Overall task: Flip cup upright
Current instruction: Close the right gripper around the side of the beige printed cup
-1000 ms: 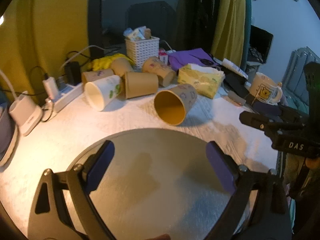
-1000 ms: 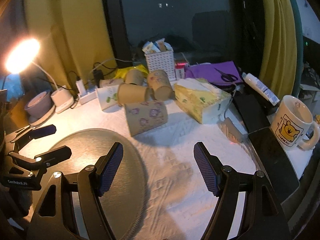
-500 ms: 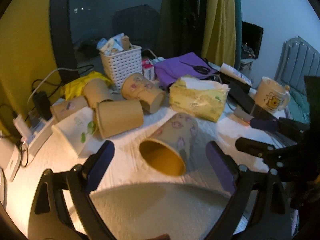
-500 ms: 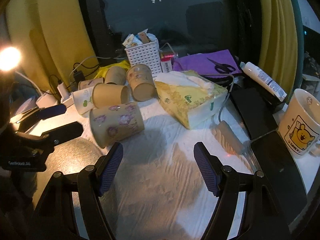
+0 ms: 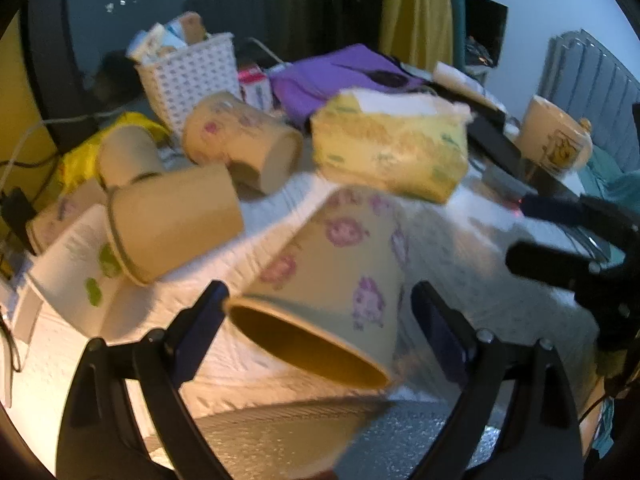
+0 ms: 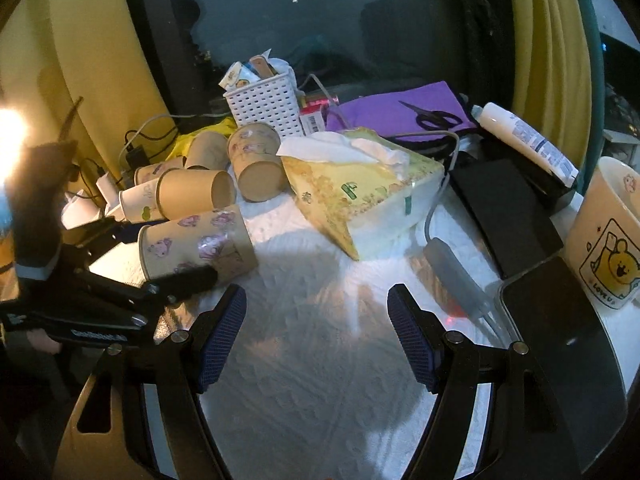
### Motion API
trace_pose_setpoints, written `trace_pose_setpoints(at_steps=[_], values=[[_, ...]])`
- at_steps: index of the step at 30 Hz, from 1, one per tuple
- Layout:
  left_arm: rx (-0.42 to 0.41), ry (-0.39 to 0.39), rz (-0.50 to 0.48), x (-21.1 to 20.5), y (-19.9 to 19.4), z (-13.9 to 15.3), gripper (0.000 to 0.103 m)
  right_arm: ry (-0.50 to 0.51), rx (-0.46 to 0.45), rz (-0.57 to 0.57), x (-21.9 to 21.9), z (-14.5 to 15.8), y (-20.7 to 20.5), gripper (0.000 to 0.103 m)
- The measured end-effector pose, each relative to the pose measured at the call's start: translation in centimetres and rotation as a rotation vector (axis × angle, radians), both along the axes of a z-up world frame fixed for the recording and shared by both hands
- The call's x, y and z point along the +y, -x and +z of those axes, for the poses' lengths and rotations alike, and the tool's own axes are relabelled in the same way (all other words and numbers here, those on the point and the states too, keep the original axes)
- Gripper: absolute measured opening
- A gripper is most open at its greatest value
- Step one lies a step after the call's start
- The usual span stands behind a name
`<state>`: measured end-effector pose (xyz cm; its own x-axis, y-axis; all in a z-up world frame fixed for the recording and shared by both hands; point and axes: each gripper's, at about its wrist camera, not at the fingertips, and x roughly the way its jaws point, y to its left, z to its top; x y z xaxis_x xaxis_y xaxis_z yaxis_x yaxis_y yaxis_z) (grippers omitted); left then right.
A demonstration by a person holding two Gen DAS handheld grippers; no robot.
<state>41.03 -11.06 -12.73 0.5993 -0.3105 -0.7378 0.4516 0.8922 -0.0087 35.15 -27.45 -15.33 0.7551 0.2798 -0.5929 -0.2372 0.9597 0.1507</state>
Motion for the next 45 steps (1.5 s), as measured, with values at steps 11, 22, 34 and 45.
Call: trace_pose_setpoints(at_steps=[11,22,34,45], values=[[-0.014,0.03,-0.024,0.4,1.8,0.9,0.077,0.006,-0.01,-0.021,-0.5,0.8,1.7,0.076],[-0.033,0.073,-0.035,2.9,10.0,4.2,0.077,0.019,-0.06,-0.008,1.1,3.1,6.8,0.076],[-0.037,0.072,-0.072,6.2,21.0,4.2,0.077,0.047,-0.055,0.036,4.2,2.9,13.3,0.076],[-0.006,0.024,-0.081,7.4,25.1,1.6,0.077,0.04,0.023,0.102,6.5,0.0,15.6,0.076]])
